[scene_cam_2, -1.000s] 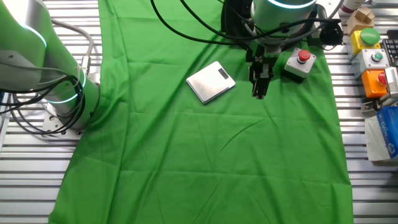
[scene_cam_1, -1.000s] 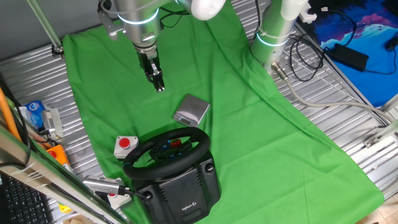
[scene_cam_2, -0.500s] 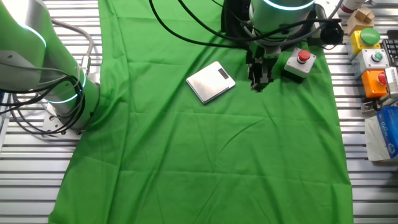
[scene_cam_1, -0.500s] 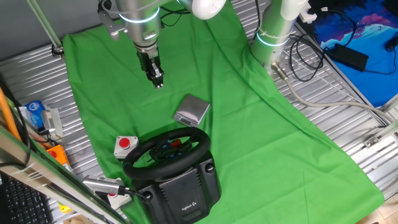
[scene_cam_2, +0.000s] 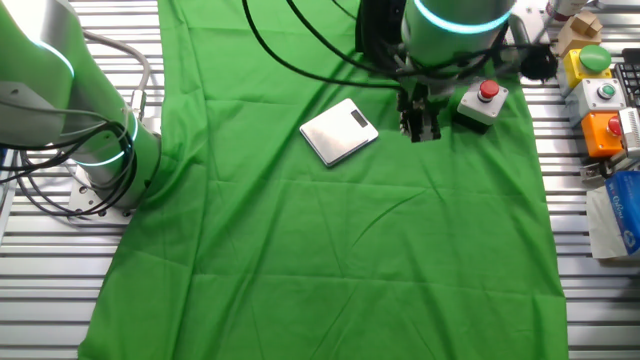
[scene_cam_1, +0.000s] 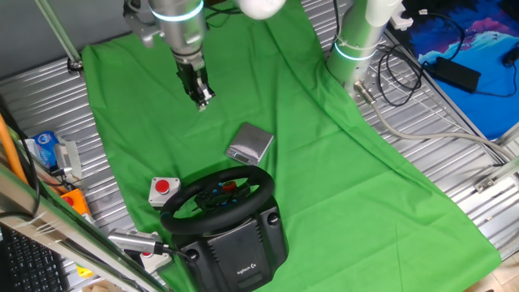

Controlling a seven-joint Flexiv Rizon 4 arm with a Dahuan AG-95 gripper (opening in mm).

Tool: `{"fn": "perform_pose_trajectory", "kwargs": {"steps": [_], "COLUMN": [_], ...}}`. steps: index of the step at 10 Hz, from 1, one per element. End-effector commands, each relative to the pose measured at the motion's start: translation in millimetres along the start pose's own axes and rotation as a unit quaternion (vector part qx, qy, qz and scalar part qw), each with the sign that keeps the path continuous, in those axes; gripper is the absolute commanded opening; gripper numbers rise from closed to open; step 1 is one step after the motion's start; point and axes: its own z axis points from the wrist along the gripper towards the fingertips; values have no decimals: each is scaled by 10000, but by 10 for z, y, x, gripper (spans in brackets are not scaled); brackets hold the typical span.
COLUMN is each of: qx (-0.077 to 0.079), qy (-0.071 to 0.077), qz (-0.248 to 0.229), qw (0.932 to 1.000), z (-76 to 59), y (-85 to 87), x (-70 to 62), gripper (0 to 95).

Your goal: Rotate the steering wheel 90 degrees counterclockwise

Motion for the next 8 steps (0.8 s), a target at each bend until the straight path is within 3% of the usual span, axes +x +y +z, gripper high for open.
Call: {"fn": "perform_pose_trajectory", "kwargs": {"steps": [1, 2, 4, 6, 8], "qx": [-1090, -1521, -1732, -2050, -2000], "qy": [-167, -202, -152, -72, 27], "qz": [-296, -400, -464, -435, -549], "qw": [9935, 9874, 9837, 9778, 9783], "z": [9, 9, 9, 9, 9], "y": [0, 0, 0, 0, 0], "x": [-19, -19, -19, -19, -19], "gripper": [0, 0, 0, 0, 0]}}
